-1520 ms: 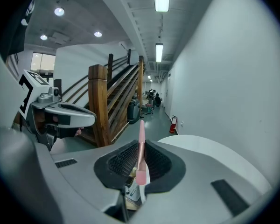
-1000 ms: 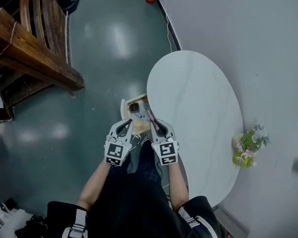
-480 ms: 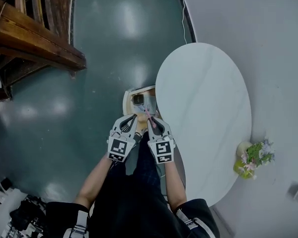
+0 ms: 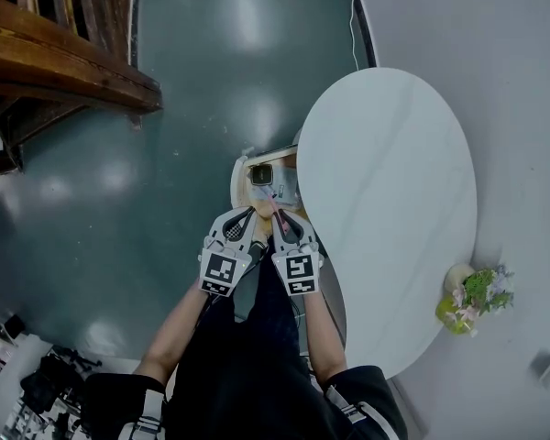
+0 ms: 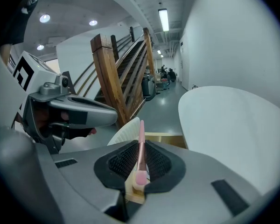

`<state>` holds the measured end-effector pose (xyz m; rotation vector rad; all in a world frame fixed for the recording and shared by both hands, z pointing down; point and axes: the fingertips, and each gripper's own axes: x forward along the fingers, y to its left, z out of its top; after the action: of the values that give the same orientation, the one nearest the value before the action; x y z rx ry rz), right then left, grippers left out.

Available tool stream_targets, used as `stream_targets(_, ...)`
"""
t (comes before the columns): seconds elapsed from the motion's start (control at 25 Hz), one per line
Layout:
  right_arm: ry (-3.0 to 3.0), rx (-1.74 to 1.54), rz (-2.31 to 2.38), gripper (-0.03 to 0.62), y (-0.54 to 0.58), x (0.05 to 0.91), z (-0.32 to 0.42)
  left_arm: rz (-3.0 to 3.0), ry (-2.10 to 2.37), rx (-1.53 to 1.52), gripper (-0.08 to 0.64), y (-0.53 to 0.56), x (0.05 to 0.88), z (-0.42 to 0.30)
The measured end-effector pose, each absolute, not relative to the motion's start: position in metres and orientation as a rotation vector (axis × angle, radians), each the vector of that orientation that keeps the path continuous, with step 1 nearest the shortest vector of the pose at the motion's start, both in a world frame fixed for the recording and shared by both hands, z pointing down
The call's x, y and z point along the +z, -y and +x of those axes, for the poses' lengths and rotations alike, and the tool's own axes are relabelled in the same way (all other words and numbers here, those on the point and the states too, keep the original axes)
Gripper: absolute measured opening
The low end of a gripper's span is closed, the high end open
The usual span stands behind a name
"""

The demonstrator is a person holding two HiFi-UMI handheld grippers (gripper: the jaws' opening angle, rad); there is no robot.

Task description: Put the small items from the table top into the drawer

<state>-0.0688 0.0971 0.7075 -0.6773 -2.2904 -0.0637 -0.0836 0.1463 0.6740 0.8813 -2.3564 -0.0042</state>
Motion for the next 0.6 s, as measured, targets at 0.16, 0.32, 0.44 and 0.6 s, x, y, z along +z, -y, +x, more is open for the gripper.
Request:
stream_targets(0.16, 2.269, -0.071, -0.671, 0.064, -0.103, 0.73, -0.072, 0.883, 2.358, -0.01, 0.02, -0.148, 0.676, -0.084)
stream_targets(0.32, 2.246, -0.079, -0.67, 0.064, -0.111, 0.753, -0.08, 0.872, 2.354, -0.013, 0.02, -0.152, 0.681, -0.083)
stream_targets(0.44, 2.226, -0.087, -0.671, 0.064, -0.116, 0.77, -0.087, 0.874, 2.353, -0.017, 0.02, -0.152, 0.684, -0.083)
stream_targets(0.6, 2.195, -0.089, -0.673, 0.064, -0.121, 0.794, -0.099, 0.866, 2.355, -0.023, 0.02, -0.155, 0.687, -0.083)
